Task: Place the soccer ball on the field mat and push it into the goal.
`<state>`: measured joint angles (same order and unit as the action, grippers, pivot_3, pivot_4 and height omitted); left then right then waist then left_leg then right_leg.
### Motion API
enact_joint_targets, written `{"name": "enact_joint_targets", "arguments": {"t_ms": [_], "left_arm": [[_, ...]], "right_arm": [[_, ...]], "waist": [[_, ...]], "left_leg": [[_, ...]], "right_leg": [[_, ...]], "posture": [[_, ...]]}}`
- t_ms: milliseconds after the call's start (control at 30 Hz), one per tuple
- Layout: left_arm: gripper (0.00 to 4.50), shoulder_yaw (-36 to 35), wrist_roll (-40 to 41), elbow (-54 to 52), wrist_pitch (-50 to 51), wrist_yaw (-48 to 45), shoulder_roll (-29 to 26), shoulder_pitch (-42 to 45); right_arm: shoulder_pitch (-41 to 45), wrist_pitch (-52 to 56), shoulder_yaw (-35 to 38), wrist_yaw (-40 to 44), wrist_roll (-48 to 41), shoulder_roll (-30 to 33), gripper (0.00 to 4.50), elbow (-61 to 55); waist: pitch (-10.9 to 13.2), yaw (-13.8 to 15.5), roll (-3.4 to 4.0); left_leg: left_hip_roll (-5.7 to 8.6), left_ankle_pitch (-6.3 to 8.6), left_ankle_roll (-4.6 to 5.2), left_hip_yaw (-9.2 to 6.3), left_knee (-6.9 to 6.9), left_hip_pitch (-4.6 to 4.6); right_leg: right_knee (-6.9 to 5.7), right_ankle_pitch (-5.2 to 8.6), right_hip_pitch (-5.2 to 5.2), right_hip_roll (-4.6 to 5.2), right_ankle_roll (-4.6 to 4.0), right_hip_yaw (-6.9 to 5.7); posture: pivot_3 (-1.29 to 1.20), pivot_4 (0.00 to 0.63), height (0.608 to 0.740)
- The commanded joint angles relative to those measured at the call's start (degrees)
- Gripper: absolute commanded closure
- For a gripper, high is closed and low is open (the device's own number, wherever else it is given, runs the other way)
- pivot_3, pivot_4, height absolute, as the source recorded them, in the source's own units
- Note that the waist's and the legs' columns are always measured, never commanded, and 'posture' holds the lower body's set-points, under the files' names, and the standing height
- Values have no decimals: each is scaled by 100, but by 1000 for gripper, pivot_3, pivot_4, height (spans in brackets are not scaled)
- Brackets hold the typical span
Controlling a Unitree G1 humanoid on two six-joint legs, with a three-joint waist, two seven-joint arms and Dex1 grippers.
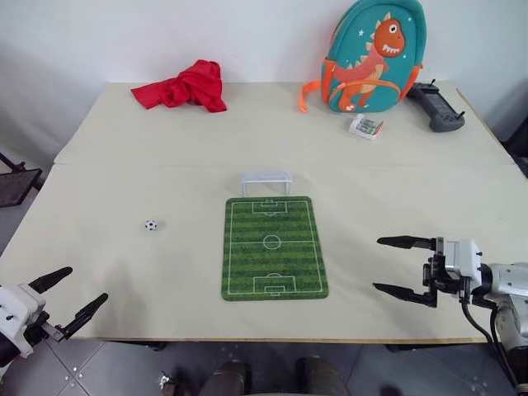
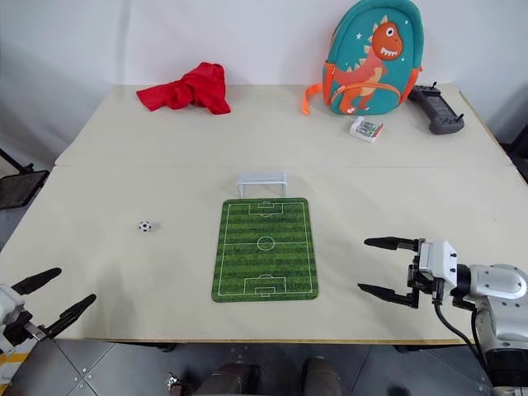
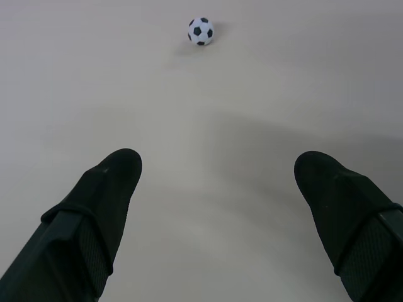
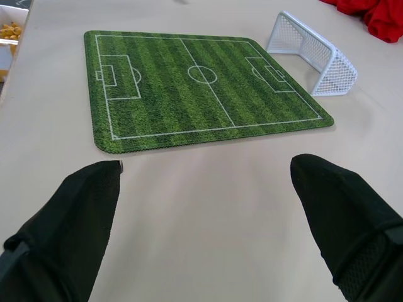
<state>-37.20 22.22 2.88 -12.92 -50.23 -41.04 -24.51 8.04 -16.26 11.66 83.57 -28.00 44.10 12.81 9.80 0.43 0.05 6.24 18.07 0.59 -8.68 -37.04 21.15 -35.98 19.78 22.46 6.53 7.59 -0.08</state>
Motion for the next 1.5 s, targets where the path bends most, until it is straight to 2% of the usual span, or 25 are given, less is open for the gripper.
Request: {"name": "enact_joint_targets", "arguments": {"t_ms": [33,200,400,533,700,833,933,1000,1167,1433,1500], "left_arm": [[48,-205,242,-178,247,136,91,-54],[48,-391,780,-135,935,28,265,-286],[48,-636,965,388,834,325,709,-39],[48,-525,1257,-47,1223,432,818,177],[48,-148,1371,-671,1818,909,830,840],[48,488,1058,-626,2407,1262,576,1793],[48,1176,478,98,2617,1653,486,3011],[48,1449,212,549,2473,1646,567,3360],[48,1782,-227,1218,2158,1749,653,3797],[48,1814,-265,1295,2132,1700,657,3783],[453,1834,-266,1284,2162,1663,643,3761]], "right_arm": [[44,83,114,15,-334,-172,0,-151],[92,428,220,-268,-891,-621,0,-659],[196,688,306,-910,-1231,-1178,0,-1175],[186,761,293,-1062,-1201,-1278,0,-1307],[65,624,272,-888,-1076,-1267,0,-1163],[40,571,239,-786,-1002,-1270,0,-1124],[19,541,223,-755,-965,-1308,0,-1107],[8,492,212,-774,-913,-1362,0,-1069],[-97,443,175,-785,-872,-1425,0,-1156],[-430,367,199,-944,-863,-1538,0,-1373],[-453,361,194,-977,-850,-1554,0,-1402]], "waist": [[0,3,0],[1,-43,1],[1,-28,1],[-1,74,-3],[-4,125,-6],[-4,86,-6],[-4,107,-7],[-5,81,-4],[-5,-82,-6],[-5,-33,-7],[-5,-31,-7]], "left_leg": [[0,0,0,2,0,0],[-5,1,-1,2,1,-3],[-4,3,-1,2,-2,-3],[-2,3,-1,1,-10,-3],[0,3,0,-5,-11,-2],[0,3,0,1,-10,-5],[-1,-1,-7,-2,-20,-4],[4,-2,-9,4,-22,-10],[2,2,-5,17,-7,-12],[8,2,-6,15,-24,-5],[8,3,-6,15,-27,-6]], "right_leg": [[0,0,0,0,0,1],[-4,0,1,-3,0,3],[-3,0,1,-4,0,4],[-6,-1,-1,-3,0,5],[-9,-1,-2,-3,0,5],[-22,-2,4,-5,2,10],[-49,-2,13,-10,2,7],[-56,-2,11,-9,2,14],[-85,-4,30,-12,7,29],[-84,-5,36,-9,7,35],[-83,-5,36,-9,7,36]], "posture": [[0,150,740],[0,150,740],[0,150,740],[0,150,740],[0,150,740],[0,150,740],[0,150,740],[0,150,740],[0,150,740],[0,150,740],[0,150,740]]}}
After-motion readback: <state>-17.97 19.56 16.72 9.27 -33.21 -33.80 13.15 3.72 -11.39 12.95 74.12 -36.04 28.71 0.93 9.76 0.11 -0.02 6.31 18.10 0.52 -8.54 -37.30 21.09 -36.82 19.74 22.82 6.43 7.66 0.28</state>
